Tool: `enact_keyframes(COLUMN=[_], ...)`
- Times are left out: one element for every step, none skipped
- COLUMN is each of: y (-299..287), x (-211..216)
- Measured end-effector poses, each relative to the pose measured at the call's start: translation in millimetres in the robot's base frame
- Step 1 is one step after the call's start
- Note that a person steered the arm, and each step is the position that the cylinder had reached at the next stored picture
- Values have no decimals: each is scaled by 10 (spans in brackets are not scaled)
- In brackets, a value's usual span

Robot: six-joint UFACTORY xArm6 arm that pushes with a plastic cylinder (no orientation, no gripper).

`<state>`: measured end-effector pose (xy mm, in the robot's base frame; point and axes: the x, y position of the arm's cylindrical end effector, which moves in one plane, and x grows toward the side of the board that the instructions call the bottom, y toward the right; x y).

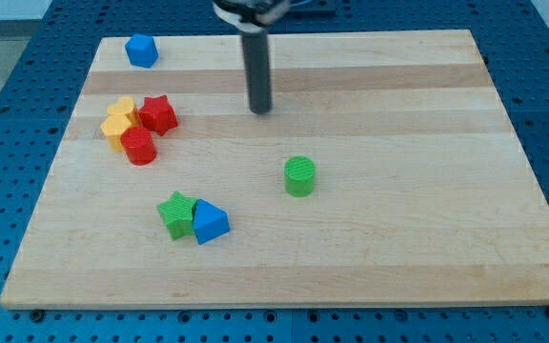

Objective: Slide the green circle diagonal to the triangle

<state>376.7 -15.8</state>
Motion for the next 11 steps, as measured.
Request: enact_keyframes(y=[299, 524, 526, 606, 599, 551, 530, 493, 383, 281, 177], x=[515, 1001, 1361, 1800, 2230, 2286, 2101, 1907, 1775, 1764, 1742])
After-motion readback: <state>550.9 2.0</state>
